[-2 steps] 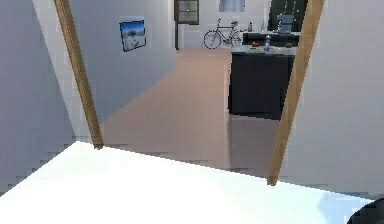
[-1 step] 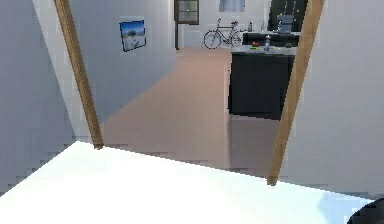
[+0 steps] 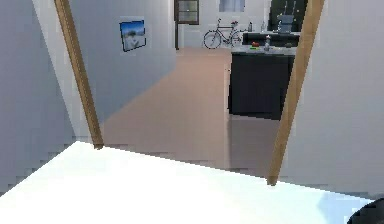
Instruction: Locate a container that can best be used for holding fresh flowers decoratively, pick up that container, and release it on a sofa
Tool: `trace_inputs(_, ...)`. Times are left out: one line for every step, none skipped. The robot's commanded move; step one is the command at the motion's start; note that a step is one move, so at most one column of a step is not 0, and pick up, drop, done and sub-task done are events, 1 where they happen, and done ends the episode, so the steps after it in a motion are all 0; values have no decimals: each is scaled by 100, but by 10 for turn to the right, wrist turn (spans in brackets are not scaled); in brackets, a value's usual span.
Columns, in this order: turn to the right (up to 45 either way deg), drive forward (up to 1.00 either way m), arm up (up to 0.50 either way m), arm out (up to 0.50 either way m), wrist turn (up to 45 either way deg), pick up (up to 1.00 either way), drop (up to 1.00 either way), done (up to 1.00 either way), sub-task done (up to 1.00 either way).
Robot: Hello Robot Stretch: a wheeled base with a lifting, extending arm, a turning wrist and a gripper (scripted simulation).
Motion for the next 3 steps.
trace_inputs(0, 0, 10, 0, 0, 0, 0, 0, 0)
trace_inputs(0, 0, 0, -8, 0, 0, 0, 0, 0)
trace_inputs(0, 0, 0, 0, 0, 0, 0, 100, 0)
